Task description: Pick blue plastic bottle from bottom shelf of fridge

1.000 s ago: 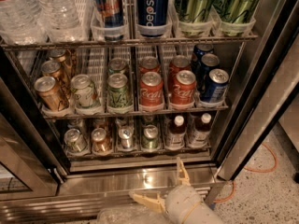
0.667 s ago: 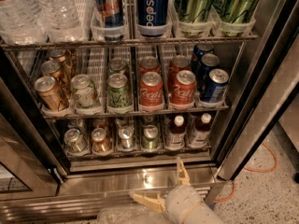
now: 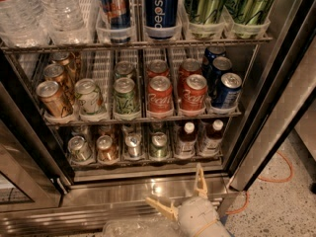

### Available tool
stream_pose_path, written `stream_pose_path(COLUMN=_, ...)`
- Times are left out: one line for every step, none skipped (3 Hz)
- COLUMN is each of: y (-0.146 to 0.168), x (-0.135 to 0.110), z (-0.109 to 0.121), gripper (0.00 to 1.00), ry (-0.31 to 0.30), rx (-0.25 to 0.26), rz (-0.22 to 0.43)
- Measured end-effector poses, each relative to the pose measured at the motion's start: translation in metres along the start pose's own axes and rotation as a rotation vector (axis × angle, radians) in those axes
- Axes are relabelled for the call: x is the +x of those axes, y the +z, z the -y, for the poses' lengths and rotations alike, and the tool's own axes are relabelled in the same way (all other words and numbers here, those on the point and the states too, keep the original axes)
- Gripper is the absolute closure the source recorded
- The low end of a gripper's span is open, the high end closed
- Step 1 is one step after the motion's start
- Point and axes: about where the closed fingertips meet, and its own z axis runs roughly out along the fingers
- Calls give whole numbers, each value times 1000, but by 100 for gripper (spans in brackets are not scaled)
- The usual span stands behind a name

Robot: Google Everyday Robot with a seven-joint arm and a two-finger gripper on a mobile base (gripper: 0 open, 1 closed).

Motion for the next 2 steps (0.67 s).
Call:
stream_pose_path(y=0, x=-6, z=11, gripper=0, ry=-34, rx=69, rz=65)
stream_pose_path(y=7, x=-4, z=13, gripper=0, ry=-55, rx=72, rz=76)
